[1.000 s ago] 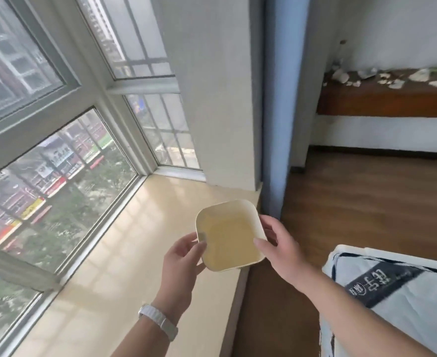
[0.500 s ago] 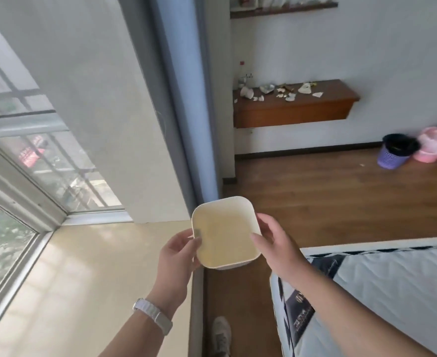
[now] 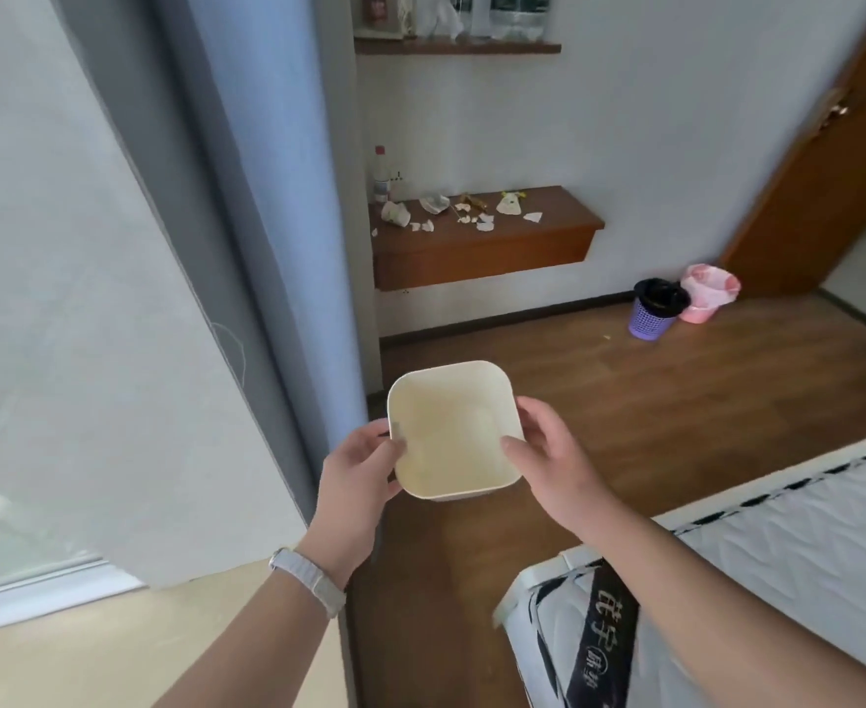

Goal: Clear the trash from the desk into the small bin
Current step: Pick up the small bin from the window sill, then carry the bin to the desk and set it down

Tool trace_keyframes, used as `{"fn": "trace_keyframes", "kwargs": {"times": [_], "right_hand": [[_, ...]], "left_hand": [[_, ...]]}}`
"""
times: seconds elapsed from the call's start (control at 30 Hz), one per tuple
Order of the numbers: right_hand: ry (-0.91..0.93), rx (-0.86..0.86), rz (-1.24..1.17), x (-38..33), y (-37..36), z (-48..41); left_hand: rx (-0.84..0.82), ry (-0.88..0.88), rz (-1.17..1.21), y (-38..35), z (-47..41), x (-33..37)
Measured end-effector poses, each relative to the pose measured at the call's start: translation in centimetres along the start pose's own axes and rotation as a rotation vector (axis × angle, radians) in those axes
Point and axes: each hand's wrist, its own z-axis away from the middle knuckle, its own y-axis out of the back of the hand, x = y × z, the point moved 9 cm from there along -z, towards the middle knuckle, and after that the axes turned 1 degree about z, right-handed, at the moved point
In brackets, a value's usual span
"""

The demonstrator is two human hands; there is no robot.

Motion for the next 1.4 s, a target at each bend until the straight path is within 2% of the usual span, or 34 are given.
{"fn": "trace_keyframes", "kwargs": {"times": [0.27, 0.6, 1.0, 1.2, 1.4], "right_hand": [[-0.028, 0.079, -0.045, -1.1, 0.6, -5.0], [-0.056, 0.089, -0.083, 0.9, 2.0, -14.2], [-0.114, 0.105, -0.166, 5.0, 10.4, -30.9], [-0.106, 0.13, -0.235, 5.2, 14.2, -35.9], [-0.122, 0.247, -0.29, 7.2, 19.9, -38.4]], "left_hand": [[-0.077, 0.028, 0.002, -1.7, -7.2, 1.4], [-0.054, 0.074, -0.012, -5.1, -16.6, 1.1], [-0.058, 0.112, -0.2, -17.4, -31.3, 3.6], [-0.051, 0.113, -0.234, -22.7, -36.0, 4.6], [-0.176, 0.145, -0.301, -30.1, -40.0, 4.7]]}}
